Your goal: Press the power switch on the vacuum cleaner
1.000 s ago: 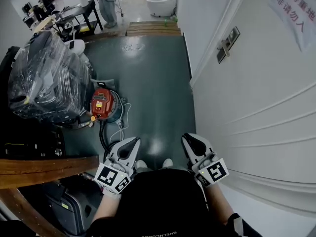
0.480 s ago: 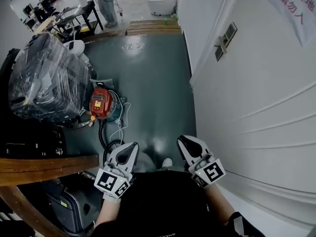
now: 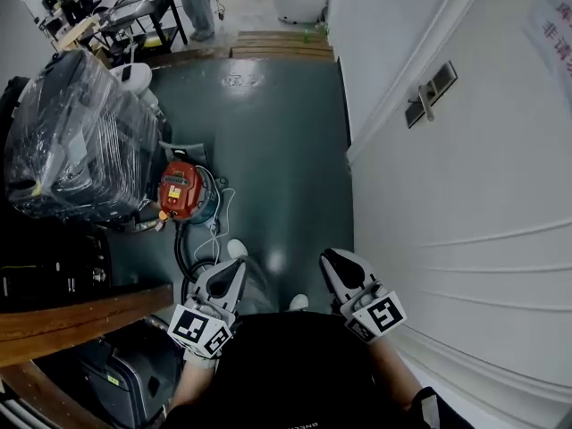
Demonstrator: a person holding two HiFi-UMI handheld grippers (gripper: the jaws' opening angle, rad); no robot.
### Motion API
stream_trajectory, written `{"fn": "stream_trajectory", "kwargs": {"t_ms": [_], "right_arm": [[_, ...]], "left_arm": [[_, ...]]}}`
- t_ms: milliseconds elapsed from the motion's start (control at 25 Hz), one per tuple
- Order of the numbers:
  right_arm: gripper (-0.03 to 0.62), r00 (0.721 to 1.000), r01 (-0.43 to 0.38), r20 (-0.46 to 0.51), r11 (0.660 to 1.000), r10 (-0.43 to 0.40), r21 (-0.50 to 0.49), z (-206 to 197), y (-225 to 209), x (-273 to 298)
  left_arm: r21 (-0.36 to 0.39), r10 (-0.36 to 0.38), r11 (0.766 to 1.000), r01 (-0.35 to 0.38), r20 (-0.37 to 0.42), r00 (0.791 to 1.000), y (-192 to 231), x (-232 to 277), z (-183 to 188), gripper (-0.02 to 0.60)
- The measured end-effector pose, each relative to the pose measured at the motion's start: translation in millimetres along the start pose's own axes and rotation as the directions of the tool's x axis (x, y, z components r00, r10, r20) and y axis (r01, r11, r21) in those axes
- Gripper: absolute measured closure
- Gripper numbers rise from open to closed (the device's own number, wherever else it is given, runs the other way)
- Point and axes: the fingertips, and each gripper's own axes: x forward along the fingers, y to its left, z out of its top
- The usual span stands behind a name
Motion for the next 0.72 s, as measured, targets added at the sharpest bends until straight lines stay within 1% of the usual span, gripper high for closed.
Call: {"fn": "stream_trajectory", "kwargs": {"t_ms": [80,160,280,360,480,600,720], "right_arm": [[0.539,1.000,0.016,-0.012,1.000,-0.016,0.006,3.5,-7.6,34.6],[0.539,1.000,0.010,0.002,1.000,-0.010,0.014,12.3,-11.0,73.2],[0.539,1.000,0.004,-0.023,1.000,-0.004,0.003,20.0,-14.5,129.6],[0.539,0.999,0.003,-0.040,1.000,-0.003,-0.009,24.6,-16.0,166.7],[0.539,0.999,0.000,-0.042,1.000,0.000,-0.003,34.7,-15.8,222.6],[0.539,0.999,-0.015,-0.043,1.000,0.015,0.013,43.6,-14.5,267.9],[0.539,0.997,-0.045,-0.055,0.999,0.046,0.014,48.2,-12.6,297.5]], "left_arm": [[-0.014,-0.005,1.000,0.005,0.003,1.000,34.6,10.4,10.9,0.566],[-0.028,-0.005,1.000,0.006,0.014,1.000,71.9,18.9,27.7,0.566],[-0.035,-0.004,0.999,0.006,0.033,0.999,126.6,28.5,55.0,0.566],[-0.034,-0.001,0.999,0.002,0.028,1.000,161.5,33.6,68.2,0.566],[-0.036,0.005,0.999,-0.005,0.008,1.000,210.3,36.6,82.1,0.566],[-0.047,0.024,0.999,-0.025,-0.011,1.000,248.0,35.5,91.7,0.566],[-0.061,0.059,0.996,-0.060,-0.022,0.998,274.2,34.5,94.9,0.566]]}}
